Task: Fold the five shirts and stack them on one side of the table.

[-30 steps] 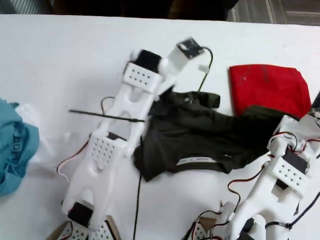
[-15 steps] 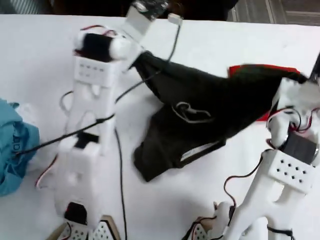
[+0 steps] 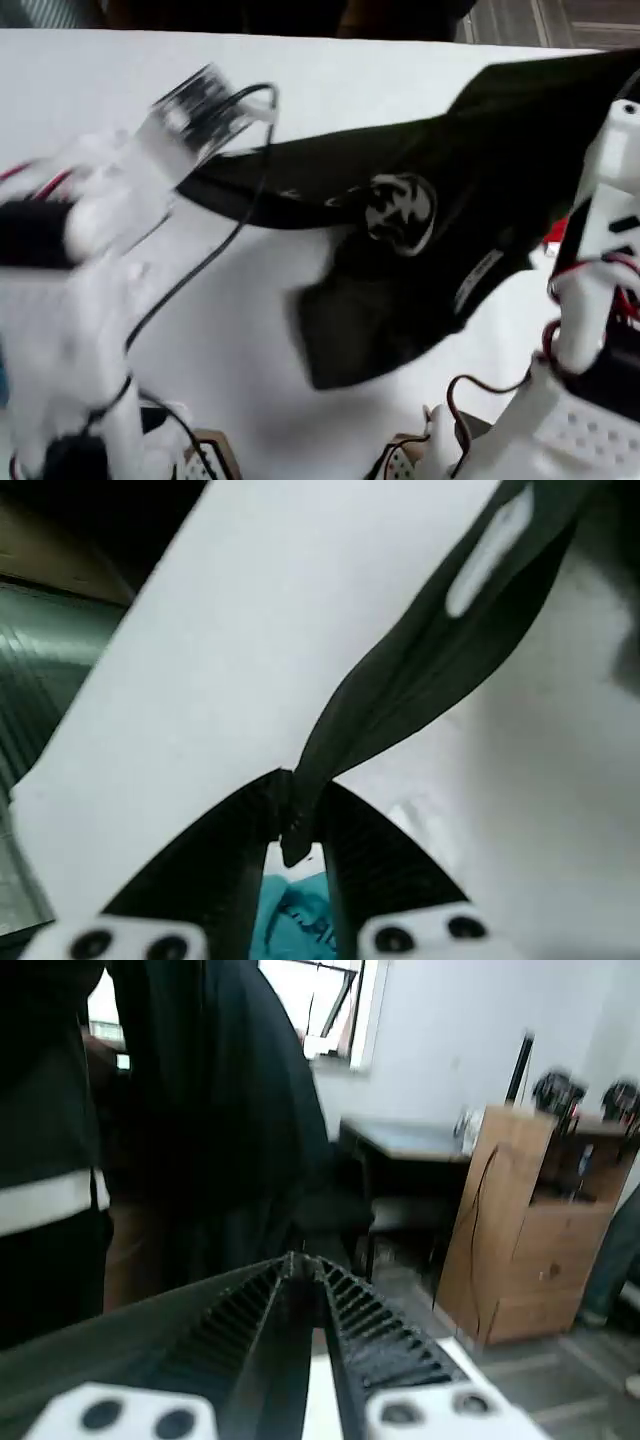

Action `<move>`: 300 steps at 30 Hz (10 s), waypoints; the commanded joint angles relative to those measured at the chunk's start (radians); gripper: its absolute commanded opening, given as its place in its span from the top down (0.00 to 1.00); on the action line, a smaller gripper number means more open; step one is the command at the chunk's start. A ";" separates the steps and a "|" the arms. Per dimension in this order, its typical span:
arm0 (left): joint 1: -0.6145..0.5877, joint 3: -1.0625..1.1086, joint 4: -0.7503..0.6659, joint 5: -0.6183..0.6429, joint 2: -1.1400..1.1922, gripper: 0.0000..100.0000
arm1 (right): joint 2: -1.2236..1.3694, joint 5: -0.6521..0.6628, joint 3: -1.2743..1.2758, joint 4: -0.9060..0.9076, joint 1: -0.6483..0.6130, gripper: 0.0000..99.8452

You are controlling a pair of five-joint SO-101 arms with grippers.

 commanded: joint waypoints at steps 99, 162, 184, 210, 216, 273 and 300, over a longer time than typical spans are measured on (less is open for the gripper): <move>-0.149 1.247 -1.013 0.365 -0.063 0.97 | 1.230 0.199 -0.249 0.803 -0.662 0.84; -0.144 1.248 -1.013 0.364 -0.063 0.97 | 1.182 0.120 0.169 0.693 -0.791 0.83; -0.144 1.248 -1.013 0.364 -0.063 0.97 | 1.265 0.120 0.173 0.662 -0.852 0.85; -0.144 1.250 -1.013 0.364 -0.063 0.97 | 1.059 0.206 0.178 0.708 -0.731 0.85; -0.144 1.250 -1.013 0.364 -0.063 0.97 | 1.058 0.206 0.199 0.716 -0.734 0.88; -0.144 1.250 -1.013 0.364 -0.063 0.97 | 0.851 0.255 0.018 0.570 -0.527 0.98; -0.110 1.257 -0.954 0.333 -0.063 0.97 | 0.208 0.275 0.388 0.386 -0.496 0.98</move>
